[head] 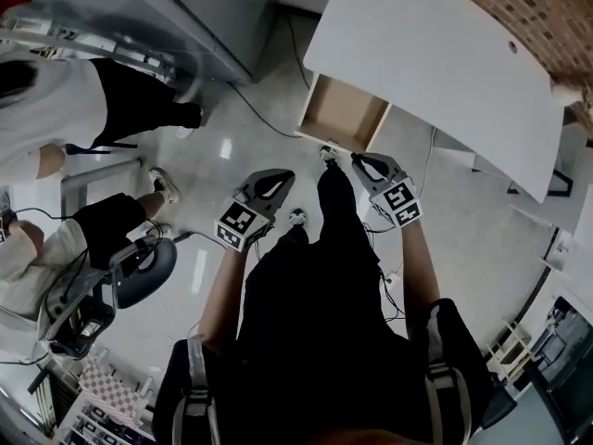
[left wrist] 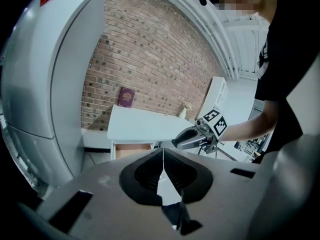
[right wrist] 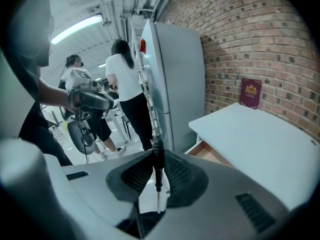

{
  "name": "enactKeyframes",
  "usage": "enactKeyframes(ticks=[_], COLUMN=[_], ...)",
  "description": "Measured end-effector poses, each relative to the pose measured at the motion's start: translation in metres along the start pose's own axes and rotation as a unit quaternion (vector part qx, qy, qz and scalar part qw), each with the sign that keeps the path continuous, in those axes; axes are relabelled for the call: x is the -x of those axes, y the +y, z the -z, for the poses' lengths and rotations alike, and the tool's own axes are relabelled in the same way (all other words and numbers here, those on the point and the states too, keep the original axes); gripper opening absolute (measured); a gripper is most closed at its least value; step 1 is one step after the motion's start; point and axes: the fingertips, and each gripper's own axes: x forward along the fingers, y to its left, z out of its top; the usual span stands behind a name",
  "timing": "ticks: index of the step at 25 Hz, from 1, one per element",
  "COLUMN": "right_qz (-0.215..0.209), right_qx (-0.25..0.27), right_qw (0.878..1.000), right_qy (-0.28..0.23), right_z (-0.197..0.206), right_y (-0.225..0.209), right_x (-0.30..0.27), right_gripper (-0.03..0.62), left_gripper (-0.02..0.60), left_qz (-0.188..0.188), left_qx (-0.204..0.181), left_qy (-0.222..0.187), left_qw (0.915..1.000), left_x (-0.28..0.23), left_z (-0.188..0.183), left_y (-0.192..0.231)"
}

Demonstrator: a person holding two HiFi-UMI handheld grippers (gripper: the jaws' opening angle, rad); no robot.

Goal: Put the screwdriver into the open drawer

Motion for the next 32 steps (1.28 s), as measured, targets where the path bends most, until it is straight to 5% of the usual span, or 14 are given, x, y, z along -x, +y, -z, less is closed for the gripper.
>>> enactKeyframes(ticks=[14,32], right_qz=[-0.031,-0.040], right_qx=[0.025,0.053], right_qw=[0.997,0.988], right_qy=[0.066,0.139], right_z=[0.049,0.143], right_y=[-0.047,-0.094], right_x=[-0.056,-0.146], right_gripper=[0.123,0.123], left_gripper=[0.017,0.017], left_qz=[-0.006,-0.039], left_qx=[0.033,0.097], left_qy=[0.030,0.057], left_qw=[0.9990,0.9929], left_x=[-0.045,-0.071], left_z=[0.020,0.089], left_y=[0.026,0.049])
